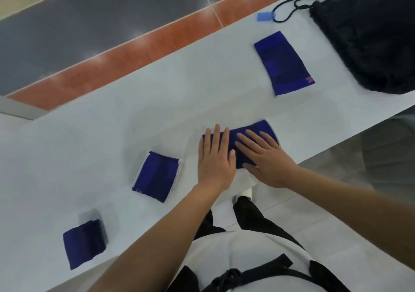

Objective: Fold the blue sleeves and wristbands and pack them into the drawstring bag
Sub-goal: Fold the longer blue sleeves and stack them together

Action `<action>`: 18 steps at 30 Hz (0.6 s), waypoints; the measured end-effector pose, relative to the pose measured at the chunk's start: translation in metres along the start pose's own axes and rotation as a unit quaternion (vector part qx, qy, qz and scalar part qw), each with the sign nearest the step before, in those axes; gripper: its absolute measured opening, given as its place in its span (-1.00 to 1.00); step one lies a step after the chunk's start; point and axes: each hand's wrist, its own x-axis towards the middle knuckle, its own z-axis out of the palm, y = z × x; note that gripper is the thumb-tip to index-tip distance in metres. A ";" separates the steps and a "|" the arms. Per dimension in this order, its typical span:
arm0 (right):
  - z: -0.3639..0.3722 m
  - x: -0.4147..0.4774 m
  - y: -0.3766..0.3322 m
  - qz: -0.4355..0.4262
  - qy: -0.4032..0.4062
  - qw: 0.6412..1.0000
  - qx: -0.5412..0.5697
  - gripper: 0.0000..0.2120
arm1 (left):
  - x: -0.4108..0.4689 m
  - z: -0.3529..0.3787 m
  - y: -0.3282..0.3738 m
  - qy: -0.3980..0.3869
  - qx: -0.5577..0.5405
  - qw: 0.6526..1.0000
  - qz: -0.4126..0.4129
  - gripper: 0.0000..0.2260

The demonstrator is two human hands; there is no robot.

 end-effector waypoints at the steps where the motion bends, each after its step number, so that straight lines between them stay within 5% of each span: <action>1: 0.005 0.000 0.007 -0.012 -0.025 0.999 -0.028 -0.37 | 0.004 0.010 0.005 -0.018 0.017 1.000 -0.001 -0.45; 5: 0.017 -0.002 0.025 -0.010 -0.061 0.995 -0.077 -0.32 | 0.020 0.029 -0.012 -0.033 0.066 0.997 0.023 -0.42; 12: 0.023 -0.002 0.002 0.057 -0.044 0.997 -0.003 -0.26 | 0.052 0.014 -0.045 -0.064 0.138 0.980 0.126 -0.41; 15: 0.023 0.003 -0.017 0.088 -0.033 0.994 0.055 -0.23 | 0.070 -0.012 -0.056 -0.129 0.115 0.970 0.169 -0.41; 18: 0.007 0.009 -0.027 0.107 -0.040 0.988 0.103 -0.24 | 0.073 -0.044 -0.067 -0.096 0.072 0.979 0.164 -0.37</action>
